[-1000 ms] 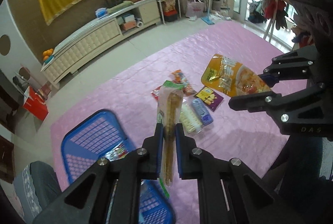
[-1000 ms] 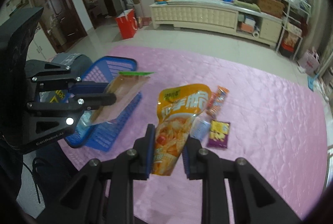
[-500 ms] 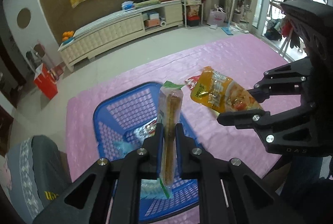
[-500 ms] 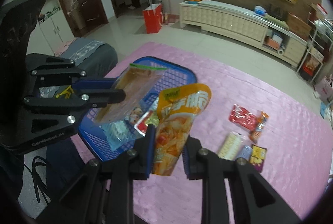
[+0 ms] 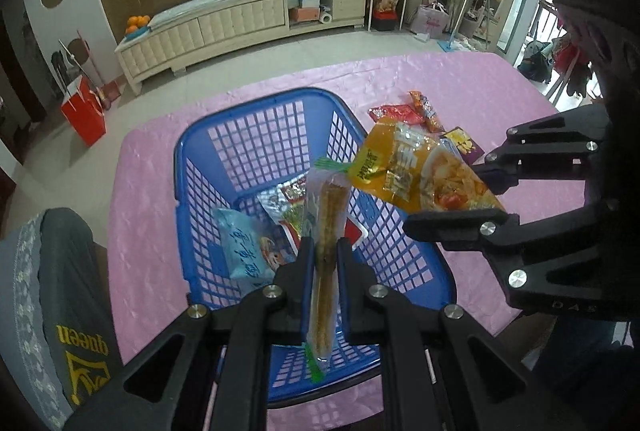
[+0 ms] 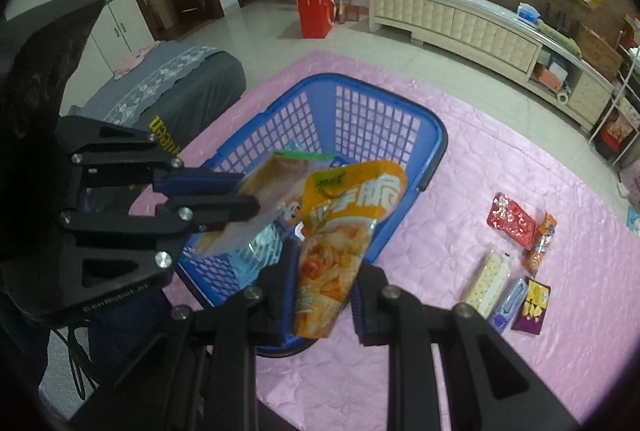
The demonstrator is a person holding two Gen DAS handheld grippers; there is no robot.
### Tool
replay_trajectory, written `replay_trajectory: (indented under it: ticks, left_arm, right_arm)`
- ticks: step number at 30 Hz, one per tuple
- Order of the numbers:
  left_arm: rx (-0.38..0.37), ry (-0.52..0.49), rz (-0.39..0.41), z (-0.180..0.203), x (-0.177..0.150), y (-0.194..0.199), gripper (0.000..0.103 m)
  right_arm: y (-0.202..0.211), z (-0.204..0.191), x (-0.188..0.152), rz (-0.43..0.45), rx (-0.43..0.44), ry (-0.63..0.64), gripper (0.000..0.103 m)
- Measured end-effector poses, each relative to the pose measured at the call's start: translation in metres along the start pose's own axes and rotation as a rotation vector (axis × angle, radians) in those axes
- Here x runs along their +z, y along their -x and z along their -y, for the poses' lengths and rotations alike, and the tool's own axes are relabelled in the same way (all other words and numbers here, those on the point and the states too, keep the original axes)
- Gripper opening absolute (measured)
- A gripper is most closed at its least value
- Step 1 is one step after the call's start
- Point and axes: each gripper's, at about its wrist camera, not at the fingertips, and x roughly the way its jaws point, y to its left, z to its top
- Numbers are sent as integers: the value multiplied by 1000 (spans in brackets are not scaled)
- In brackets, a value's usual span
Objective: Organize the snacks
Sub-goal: 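Carry both snacks over the basket and open the left tool to drop the stick, then open the right tool to drop the orange bag into the basket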
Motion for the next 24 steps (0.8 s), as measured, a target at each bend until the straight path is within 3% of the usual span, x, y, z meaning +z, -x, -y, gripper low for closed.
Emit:
replay_trajectory:
  ticks: [8, 10, 11, 16, 24]
  left_arm:
    - [-48, 45, -2, 0, -3, -5, 10]
    - [-58, 69, -13, -2, -3, -7, 18]
    - [-66, 78, -15, -4, -3, -6, 27]
    - [-26, 52, 7, -6, -3, 6, 38]
    - [21, 54, 45, -25, 1, 23, 41]
  right_arm:
    - [2, 3, -2, 0, -18, -19, 28]
    - [4, 4, -3, 3, -20, -21, 28]
    - [5, 5, -3, 5, -18, -22, 28]
    - [10, 7, -4, 13, -21, -24, 28]
    - [9, 4, 8, 20, -18, -6, 28]
